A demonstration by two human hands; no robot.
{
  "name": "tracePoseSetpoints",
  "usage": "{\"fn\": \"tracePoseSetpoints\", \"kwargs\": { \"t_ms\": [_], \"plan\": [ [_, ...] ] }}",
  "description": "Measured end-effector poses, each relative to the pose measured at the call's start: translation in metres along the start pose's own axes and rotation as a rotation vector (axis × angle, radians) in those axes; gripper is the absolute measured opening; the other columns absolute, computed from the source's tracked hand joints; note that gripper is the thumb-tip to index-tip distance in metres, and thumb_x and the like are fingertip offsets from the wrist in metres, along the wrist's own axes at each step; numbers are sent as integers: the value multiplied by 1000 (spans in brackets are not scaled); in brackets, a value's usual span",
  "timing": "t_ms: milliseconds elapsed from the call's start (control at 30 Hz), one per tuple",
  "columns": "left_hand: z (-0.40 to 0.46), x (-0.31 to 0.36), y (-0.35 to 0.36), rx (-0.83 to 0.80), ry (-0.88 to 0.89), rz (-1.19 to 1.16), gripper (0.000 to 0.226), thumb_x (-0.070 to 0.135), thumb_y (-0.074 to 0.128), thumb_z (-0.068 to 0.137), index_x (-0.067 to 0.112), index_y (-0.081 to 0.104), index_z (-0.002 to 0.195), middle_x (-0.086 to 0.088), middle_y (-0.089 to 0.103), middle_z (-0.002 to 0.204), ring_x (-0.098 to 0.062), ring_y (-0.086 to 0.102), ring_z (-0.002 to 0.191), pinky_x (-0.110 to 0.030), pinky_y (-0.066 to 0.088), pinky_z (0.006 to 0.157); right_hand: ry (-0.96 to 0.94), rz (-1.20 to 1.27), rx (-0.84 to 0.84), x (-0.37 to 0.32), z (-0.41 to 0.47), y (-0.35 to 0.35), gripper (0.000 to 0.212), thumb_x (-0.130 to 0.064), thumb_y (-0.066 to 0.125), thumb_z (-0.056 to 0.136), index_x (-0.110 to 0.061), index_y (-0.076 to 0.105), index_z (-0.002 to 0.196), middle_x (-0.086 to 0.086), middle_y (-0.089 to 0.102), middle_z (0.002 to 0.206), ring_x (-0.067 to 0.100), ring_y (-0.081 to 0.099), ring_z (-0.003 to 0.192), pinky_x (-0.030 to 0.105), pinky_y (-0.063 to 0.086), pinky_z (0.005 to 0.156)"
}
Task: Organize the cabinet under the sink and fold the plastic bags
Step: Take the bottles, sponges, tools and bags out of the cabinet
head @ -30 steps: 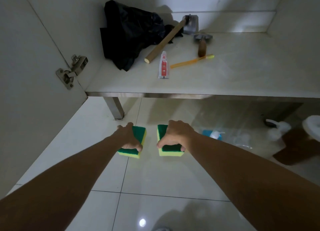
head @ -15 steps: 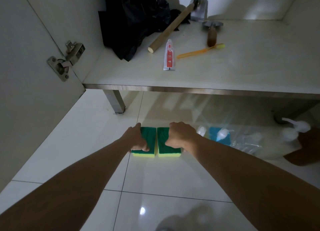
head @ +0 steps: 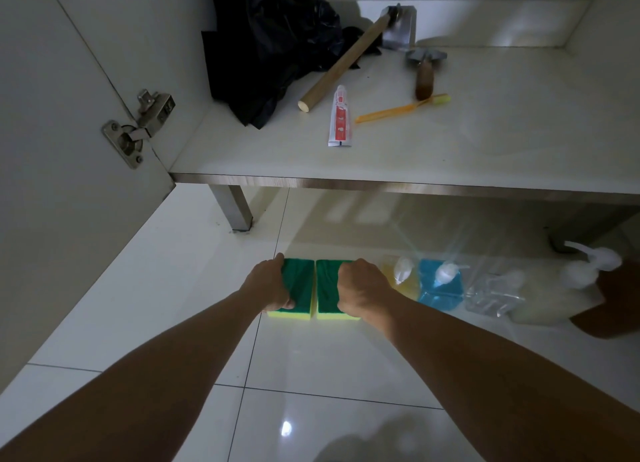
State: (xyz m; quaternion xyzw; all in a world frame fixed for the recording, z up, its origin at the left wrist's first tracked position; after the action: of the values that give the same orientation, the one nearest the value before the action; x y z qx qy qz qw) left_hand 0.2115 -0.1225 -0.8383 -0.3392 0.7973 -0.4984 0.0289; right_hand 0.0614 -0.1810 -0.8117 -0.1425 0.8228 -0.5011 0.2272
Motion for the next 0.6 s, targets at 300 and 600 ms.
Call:
{"fn": "tracePoseSetpoints", "kwargs": {
  "t_ms": [300,600],
  "plan": [
    [-2,1,0,-4,14,18,93,20,83,73,8,26,146,-11,47,137,-28,44,127,-33,41,99,-2,0,4,1,-6,6,14,-1,57,90,-4,63,102,15,67,109,30,66,103,30,51,82],
    [-13,28,-41,-152,40,191,88,34,80,78,12,32,148,-9,41,148,-29,46,129,-38,46,102,-59,74,-134,-2,-14,-55,24,-13,70,89,-2,53,77,10,61,64,17,63,48,22,49,44]
  ]
}}
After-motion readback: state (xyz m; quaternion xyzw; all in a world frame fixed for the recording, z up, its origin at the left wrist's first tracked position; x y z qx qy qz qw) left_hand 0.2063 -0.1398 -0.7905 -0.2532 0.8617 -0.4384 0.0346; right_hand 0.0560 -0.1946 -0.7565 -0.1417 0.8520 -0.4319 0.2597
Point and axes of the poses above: each hand's wrist, its own z-axis towards the middle knuckle, its own y-axis out of the palm, x = y × z, the point moved 7 cm from there along z, towards the middle knuckle
